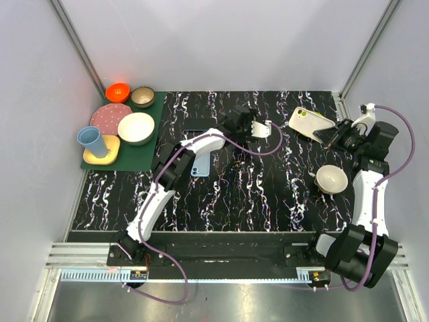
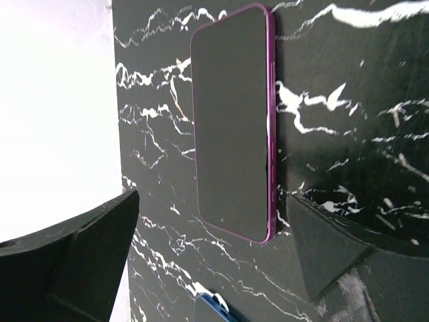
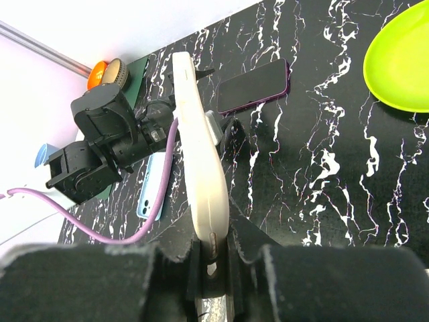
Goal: Take the phone out of the phone case
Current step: Place the phone at the center of the board.
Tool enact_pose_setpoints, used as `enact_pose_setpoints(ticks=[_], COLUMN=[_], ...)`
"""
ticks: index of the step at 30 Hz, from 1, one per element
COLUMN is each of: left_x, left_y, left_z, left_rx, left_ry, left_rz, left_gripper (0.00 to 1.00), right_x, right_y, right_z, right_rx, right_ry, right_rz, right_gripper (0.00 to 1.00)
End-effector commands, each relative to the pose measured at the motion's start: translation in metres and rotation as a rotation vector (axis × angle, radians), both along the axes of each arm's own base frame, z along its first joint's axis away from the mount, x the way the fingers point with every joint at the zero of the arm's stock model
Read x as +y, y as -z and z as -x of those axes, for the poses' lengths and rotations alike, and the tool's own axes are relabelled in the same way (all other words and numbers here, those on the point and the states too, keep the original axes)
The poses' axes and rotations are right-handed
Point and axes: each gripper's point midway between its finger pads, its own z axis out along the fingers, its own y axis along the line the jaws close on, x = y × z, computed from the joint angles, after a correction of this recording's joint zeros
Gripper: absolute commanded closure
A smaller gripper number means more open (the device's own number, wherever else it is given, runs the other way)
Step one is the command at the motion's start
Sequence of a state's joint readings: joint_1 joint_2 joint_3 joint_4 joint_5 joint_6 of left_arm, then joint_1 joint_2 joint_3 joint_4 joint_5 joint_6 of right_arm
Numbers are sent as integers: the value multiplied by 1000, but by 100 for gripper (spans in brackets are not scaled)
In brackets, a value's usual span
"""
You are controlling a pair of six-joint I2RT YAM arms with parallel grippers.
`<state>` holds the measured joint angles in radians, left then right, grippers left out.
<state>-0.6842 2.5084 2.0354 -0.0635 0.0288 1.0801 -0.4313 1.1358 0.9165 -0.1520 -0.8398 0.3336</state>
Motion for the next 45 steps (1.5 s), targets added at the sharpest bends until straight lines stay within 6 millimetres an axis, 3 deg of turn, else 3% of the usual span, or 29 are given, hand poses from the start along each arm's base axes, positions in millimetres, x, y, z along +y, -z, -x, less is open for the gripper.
enact_pose_setpoints(ticks=[1,12,18,31,40,45], left_x=[9,14,13,20,24,25], left_y=[-33,-27,-20,8,4,6], left_z=[-13,-24,-20,-18,-38,-37], left_rx=[-66,-85,-50,-25,-109,-102], left_ry=[-54,-94,-81,-86,-152,-153], left_rz=[6,8,11,-69,-70,-67], left_gripper=[1,1,1,1,1,1], right_x=[4,4,3,3,3,3], right_y=[-19,-17,-17,-17,-16,-16], right_z=[4,3,3,1,2,1], right_rx=[-73,-70,-73,-71,-71,-69], right_ry=[-26,-28,-26,-26,-27,-27], right_rz=[14,9,12,12,12,10], right_gripper=[100,100,100,100,100,100])
